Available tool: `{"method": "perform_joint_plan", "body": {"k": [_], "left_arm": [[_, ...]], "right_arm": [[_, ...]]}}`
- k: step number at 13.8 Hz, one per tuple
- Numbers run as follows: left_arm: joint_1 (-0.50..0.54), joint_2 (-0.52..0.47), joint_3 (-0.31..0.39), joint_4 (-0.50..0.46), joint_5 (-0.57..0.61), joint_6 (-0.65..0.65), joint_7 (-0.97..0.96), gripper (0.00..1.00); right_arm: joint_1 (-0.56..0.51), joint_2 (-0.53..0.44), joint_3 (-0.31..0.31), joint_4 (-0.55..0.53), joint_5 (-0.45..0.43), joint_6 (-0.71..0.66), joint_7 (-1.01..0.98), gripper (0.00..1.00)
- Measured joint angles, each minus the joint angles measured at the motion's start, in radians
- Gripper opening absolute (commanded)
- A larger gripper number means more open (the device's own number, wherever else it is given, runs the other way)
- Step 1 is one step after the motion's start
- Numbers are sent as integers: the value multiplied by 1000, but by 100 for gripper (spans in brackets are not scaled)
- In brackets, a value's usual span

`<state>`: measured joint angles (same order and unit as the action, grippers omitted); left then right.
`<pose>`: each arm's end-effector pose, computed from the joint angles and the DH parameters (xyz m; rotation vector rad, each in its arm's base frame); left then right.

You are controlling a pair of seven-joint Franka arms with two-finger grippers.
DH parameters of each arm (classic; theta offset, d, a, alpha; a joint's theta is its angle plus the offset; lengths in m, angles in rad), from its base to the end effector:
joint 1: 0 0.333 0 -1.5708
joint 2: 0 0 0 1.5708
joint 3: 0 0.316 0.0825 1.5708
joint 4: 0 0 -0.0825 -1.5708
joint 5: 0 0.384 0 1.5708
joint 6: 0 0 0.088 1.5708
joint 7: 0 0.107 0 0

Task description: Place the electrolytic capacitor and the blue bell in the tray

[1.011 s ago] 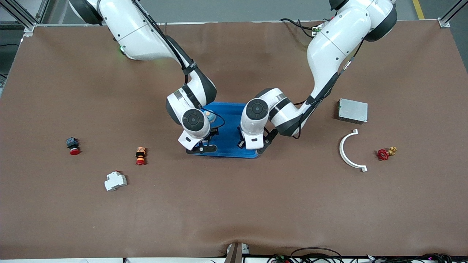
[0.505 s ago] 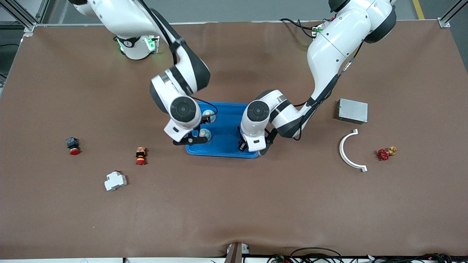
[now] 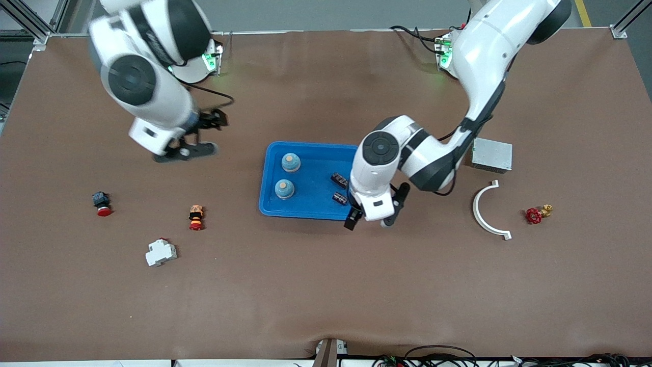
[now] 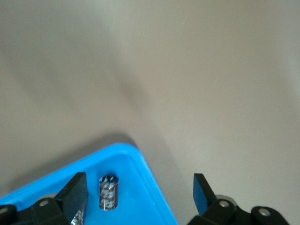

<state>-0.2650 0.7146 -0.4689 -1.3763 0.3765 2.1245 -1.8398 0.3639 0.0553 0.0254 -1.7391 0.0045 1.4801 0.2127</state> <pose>0.6060 -0.4208 0.3333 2.6383 1.5136 0.0994 0.5024 0.2064 0.5103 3.0079 0.2661 -0.4596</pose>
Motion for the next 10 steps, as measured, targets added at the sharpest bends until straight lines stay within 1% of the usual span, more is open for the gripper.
{"method": "perform_joint_plan", "body": {"k": [2,4,7,8,10], "left_arm": [[42,-63,-1,5,0,-59,98,100],[94,-123,-5,7,-6,-125,263,100],[176,-199,-8,7,-48,-215,505,100],[200,-221,-8,7,-50,-244,571,100],[245,-259,-8,7,-51,-290,695,100]], "right_arm": [[-76,-105,-4,-93,-8,1,-77,100],[-176,-168,-9,-148,-12,7,-167,100],[-332,-186,-13,-145,-16,30,-301,100],[-364,-185,-14,-133,-16,38,-330,100],[-382,-174,-13,-75,-17,43,-339,100]]}}
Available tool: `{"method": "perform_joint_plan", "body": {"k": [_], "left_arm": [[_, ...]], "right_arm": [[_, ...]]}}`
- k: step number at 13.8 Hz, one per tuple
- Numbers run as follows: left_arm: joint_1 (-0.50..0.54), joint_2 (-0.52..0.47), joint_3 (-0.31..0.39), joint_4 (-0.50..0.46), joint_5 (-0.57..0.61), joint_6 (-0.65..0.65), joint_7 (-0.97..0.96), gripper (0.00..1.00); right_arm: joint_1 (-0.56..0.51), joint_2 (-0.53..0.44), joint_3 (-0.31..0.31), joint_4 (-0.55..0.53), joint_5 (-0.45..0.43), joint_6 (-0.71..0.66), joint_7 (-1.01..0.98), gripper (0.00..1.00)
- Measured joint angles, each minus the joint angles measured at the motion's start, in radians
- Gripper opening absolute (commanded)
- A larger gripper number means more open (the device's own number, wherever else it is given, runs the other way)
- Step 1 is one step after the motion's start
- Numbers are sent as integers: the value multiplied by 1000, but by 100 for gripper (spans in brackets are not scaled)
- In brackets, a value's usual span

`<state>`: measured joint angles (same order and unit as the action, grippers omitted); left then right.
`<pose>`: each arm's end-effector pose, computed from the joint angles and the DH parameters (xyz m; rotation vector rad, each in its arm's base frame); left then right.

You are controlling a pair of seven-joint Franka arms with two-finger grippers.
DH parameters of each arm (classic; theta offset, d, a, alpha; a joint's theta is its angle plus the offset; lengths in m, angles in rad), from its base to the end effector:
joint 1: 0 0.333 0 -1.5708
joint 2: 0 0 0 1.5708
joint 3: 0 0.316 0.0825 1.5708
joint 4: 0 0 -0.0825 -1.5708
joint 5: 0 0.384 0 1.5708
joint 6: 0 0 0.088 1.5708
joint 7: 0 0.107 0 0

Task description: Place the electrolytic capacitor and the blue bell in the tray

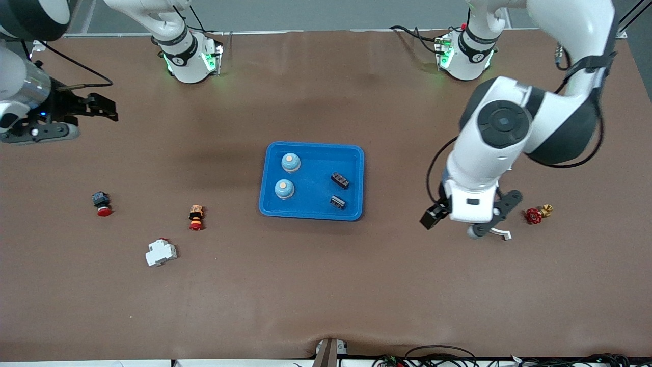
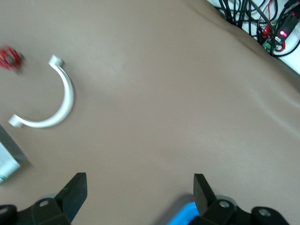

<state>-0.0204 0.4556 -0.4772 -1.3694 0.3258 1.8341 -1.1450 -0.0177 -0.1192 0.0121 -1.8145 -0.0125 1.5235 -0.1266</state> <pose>0.6442 -0.2512 0.4844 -2.9527 -0.9453 -0.1922 0.5040 -0.0039 0.5703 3.1217 0.1895 -0.2702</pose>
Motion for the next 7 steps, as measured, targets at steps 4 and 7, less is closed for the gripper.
{"method": "perform_joint_plan", "body": {"k": [4,7], "left_arm": [[113,-60,0,-1,-3,-52,260,100],[170,-108,-1,0,-7,-87,381,100]], "right_arm": [[-26,13,3,149,10,-32,11,100],[-38,21,4,209,22,-36,77,100]]}}
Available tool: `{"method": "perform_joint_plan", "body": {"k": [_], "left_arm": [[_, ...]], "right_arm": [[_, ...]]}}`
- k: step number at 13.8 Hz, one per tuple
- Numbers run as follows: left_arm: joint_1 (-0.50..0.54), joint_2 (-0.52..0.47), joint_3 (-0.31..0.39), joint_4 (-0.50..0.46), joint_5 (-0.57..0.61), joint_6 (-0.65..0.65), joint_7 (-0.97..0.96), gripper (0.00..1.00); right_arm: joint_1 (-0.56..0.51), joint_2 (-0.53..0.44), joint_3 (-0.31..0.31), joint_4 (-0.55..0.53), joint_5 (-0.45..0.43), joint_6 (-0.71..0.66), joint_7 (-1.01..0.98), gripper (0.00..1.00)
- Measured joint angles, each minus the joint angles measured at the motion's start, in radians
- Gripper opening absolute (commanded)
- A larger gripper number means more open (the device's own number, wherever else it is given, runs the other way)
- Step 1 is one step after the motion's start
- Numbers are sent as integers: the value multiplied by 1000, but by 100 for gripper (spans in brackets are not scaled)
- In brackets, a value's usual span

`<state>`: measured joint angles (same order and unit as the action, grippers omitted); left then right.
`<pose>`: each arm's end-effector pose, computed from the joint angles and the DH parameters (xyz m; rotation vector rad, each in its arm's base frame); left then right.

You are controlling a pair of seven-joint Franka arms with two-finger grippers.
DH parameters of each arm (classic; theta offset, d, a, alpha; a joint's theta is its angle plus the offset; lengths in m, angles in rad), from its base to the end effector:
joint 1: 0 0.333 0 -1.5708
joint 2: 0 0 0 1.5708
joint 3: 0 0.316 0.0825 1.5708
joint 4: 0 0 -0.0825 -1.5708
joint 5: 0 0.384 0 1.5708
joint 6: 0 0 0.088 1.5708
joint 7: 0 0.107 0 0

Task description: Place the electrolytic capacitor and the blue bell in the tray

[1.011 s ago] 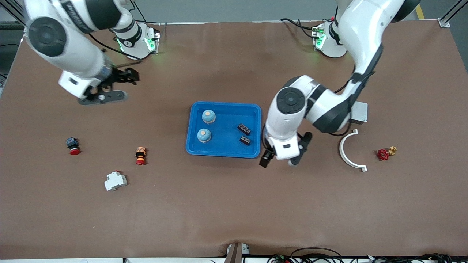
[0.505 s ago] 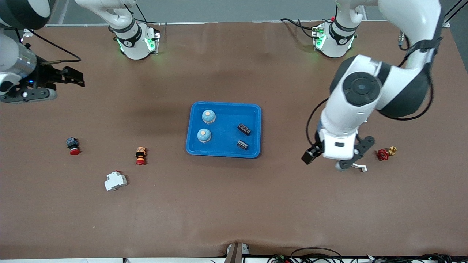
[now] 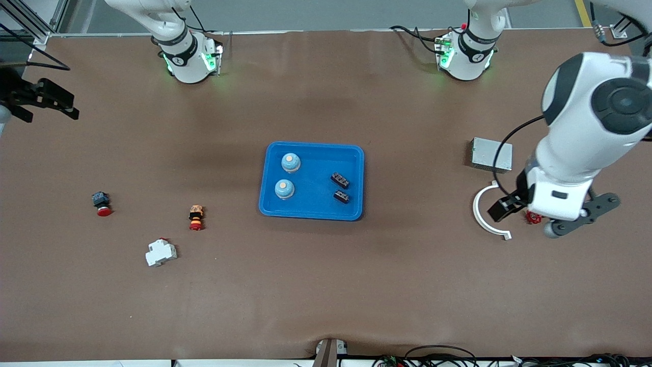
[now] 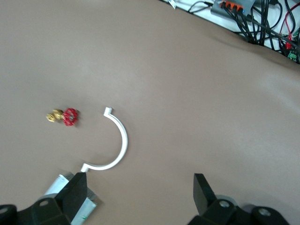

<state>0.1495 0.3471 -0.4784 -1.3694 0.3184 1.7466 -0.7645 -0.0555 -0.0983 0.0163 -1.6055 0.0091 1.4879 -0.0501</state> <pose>0.6495 -0.1388 0.5452 -2.9666 -0.6329 -0.2127 0.5147 -0.0187 0.6536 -3.1331 -0.0180 0.0297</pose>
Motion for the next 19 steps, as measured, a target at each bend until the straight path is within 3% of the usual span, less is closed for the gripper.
{"method": "perform_joint_plan", "body": {"k": [5,9,11,15,19], "left_arm": [[26,-86,0,0,-8,-137,135,100],[103,-143,7,-3,-117,-191,286,100],[104,-185,61,-27,-177,-200,399,100],[-51,-317,286,-155,-279,-201,521,100],[-124,-429,354,-261,-286,-217,602,100]], "right_arm": [[0,3,8,51,5,-6,58,100],[0,28,9,53,5,-35,58,100],[0,45,9,53,5,-45,58,100],[0,51,9,55,5,-49,58,100],[0,51,9,58,5,-49,58,100]]}}
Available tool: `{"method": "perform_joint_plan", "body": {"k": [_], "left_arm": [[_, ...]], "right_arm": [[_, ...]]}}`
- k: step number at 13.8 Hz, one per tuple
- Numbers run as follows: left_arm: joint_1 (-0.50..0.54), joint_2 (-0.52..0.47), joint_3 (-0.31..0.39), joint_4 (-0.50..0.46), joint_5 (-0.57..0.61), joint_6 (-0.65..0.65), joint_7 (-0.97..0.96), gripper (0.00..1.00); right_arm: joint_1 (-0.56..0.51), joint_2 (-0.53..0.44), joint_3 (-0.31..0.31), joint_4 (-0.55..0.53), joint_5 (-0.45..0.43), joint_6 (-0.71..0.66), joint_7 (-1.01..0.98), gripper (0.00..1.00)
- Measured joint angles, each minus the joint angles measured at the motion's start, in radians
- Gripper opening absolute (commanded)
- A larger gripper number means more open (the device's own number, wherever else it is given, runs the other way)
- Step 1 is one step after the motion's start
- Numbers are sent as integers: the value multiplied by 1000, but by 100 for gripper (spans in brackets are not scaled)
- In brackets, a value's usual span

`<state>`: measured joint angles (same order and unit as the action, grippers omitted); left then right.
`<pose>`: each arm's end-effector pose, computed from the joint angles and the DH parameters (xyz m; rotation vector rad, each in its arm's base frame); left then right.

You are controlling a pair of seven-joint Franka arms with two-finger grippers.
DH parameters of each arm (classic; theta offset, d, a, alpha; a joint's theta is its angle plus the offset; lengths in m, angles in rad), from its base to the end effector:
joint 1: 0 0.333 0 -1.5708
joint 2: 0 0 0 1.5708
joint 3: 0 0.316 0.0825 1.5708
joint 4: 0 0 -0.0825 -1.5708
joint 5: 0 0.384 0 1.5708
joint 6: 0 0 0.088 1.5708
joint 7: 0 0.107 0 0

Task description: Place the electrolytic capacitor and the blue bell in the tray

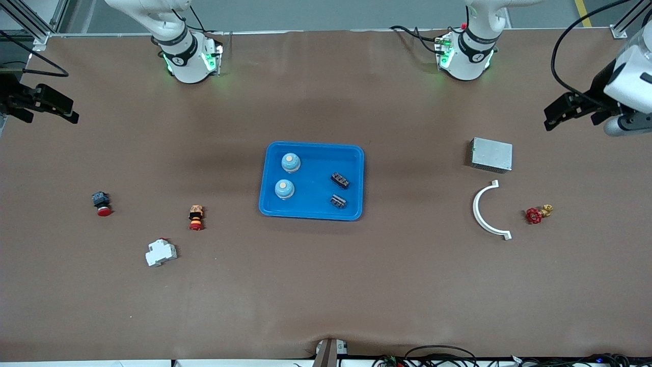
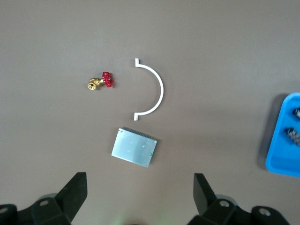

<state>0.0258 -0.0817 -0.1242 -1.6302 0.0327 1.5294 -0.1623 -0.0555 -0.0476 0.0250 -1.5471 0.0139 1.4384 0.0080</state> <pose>0.5222 -0.0508 0.6368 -3.0949 -0.1013 0.0217 0.5256 -0.0140 0.6500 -3.1263 0.0581 0.0953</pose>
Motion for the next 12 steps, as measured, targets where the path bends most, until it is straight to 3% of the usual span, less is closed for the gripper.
{"method": "perform_joint_plan", "body": {"k": [12], "left_arm": [[-34,-62,18,-21,-23,-46,34,100]], "right_arm": [[0,0,0,7,0,-1,0,100]]}}
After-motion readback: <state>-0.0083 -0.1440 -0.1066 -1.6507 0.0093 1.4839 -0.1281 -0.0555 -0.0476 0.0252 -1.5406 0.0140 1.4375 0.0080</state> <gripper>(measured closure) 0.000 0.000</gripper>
